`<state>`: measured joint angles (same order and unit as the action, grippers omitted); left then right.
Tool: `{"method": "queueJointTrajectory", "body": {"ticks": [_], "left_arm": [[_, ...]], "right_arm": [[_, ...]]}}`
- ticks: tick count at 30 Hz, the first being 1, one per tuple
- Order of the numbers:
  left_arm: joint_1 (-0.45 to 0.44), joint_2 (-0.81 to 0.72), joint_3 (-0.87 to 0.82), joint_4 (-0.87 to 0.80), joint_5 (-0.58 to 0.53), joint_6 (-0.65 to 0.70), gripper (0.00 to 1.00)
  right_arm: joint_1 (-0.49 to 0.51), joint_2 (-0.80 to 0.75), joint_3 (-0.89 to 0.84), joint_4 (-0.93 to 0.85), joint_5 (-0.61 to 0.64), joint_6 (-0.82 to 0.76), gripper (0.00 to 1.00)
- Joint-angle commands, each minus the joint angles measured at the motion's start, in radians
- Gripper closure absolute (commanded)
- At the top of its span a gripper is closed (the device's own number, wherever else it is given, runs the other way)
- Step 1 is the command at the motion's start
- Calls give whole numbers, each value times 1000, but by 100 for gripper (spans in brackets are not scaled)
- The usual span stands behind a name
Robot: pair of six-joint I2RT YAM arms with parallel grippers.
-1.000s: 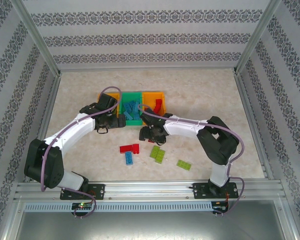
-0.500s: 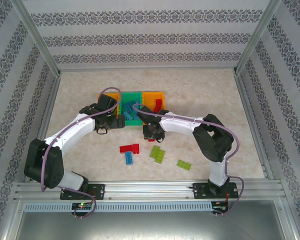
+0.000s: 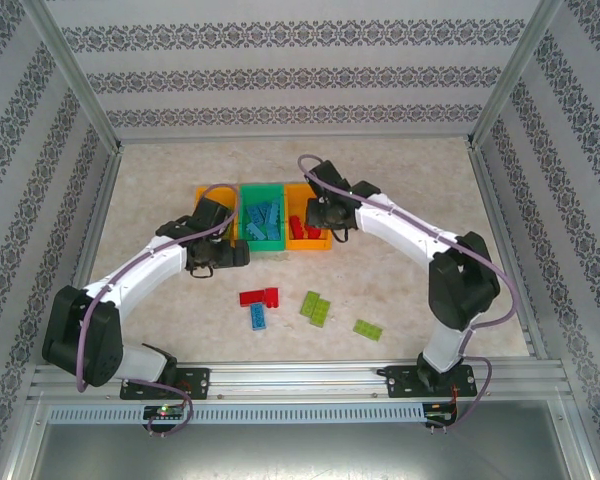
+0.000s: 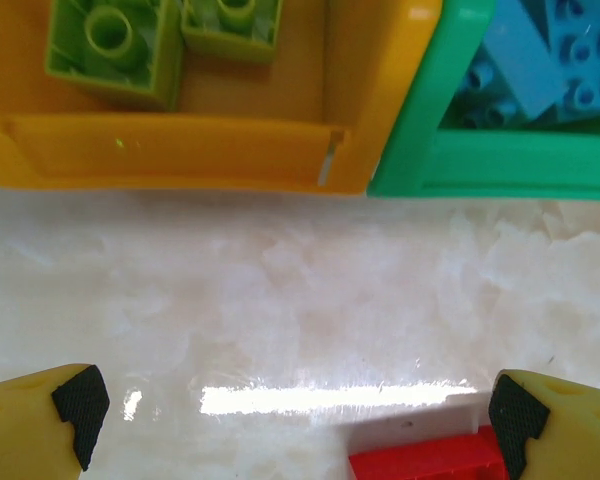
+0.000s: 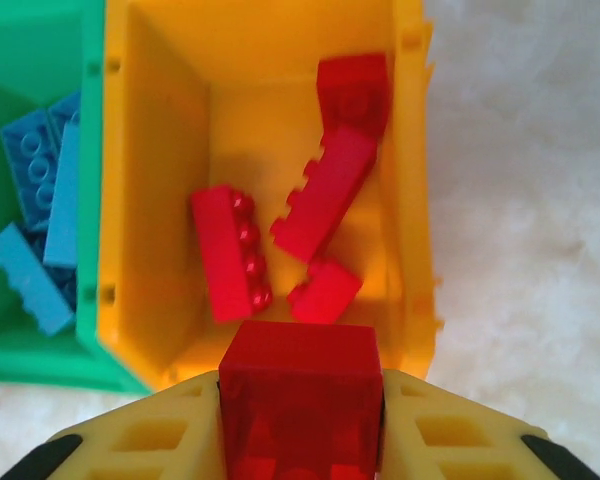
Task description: Sort the legos into containers by color
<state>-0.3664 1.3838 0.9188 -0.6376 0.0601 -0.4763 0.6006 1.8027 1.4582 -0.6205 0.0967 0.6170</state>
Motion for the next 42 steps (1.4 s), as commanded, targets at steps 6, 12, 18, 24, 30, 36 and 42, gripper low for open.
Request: {"method": "queueJointTrajectory", "body": {"ticks": [6, 12, 18, 24, 30, 36, 42], "left_arm": [[-136, -18, -23, 23, 50, -77, 0], [-229, 11, 2, -36, 44, -147, 0], [-346, 62, 47, -56, 45, -195, 1], [-431, 180, 145, -92, 34, -214, 11], [-456, 254, 163, -102, 30, -259, 21], [-470, 305, 198, -95, 47, -263, 26], [-488, 350, 232, -94, 60, -260, 31]], "right_arm": [[-34, 181, 166, -21, -26, -66, 56], [-49, 192, 204, -17, -49, -66, 38], [-44, 95, 121, 33, -58, -52, 26], [-58, -7, 9, 69, -40, -52, 21], [-101, -92, -94, 78, -41, -55, 20], [-145, -170, -183, 92, -46, -63, 19], [-187, -217, -254, 106, -54, -55, 18]]}}
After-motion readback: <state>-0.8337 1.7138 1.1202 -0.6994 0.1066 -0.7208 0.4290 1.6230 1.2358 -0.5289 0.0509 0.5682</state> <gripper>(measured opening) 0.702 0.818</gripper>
